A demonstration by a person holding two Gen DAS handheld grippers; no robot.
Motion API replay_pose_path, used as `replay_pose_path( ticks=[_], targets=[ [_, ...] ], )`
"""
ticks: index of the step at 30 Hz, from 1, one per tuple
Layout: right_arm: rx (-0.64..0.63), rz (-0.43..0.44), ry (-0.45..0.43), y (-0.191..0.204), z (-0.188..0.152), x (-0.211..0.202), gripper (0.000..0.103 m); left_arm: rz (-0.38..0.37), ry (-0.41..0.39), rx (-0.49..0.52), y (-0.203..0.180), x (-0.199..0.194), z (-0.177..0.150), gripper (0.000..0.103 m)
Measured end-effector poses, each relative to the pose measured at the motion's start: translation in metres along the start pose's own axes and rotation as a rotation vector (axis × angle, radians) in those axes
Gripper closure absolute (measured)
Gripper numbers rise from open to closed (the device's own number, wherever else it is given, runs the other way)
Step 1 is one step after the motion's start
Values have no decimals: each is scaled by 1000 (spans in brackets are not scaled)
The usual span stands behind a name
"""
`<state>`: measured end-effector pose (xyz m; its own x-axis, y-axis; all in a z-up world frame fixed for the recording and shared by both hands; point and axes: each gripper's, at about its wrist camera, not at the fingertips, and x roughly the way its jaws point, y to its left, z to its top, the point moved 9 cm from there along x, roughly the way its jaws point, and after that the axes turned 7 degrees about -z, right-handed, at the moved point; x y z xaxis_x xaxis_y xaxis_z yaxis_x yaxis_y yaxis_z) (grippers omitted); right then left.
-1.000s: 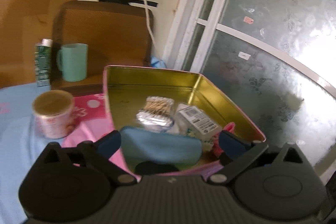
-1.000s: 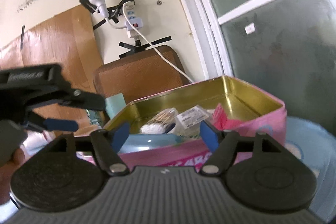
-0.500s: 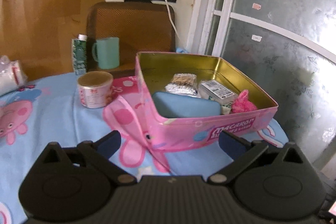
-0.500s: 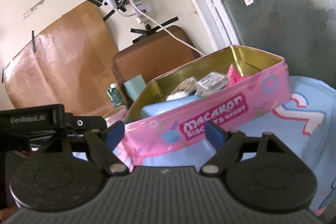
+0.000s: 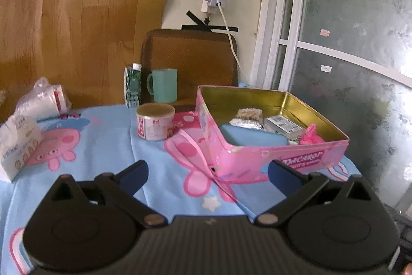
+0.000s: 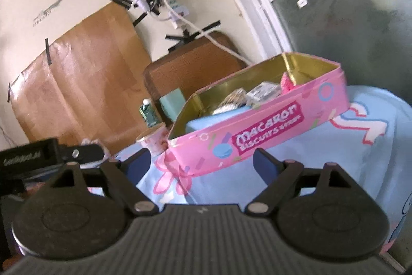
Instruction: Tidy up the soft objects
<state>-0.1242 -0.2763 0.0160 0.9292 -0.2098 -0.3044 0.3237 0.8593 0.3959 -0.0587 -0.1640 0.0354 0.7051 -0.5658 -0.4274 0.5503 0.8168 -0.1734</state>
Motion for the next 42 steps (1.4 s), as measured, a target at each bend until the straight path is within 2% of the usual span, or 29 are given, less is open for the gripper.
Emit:
replay_pose_path(
  ticks=[3,9,14,21,29,33,39,42],
  targets=[
    [7,-4,-28,0,2,-1,14,7,2,9,4,-6,-3,0],
    [-33,19,2,15,-7,10,14,130,-44,76,16,-24,-3,0],
    [-58,22,34,20,-13,13,11,171,-26,67,27,-27,-10,0],
    [-67,9,35,21,-13,15,10,251,-5,83,35,-20,-17,0],
    [-113,-14,1,26,-12,22,8,224,92,75,38,7,-25,0],
    [-127,-26,-23,27,-10,31,8,228,116,65,44,20,-27,0],
    [-151,-23,6,25,-18,47,8,227,164,47,49,37,-35,0],
    [-157,-35,-11,21,-15,48,8,227,173,49,49,44,-36,0]
  ],
)
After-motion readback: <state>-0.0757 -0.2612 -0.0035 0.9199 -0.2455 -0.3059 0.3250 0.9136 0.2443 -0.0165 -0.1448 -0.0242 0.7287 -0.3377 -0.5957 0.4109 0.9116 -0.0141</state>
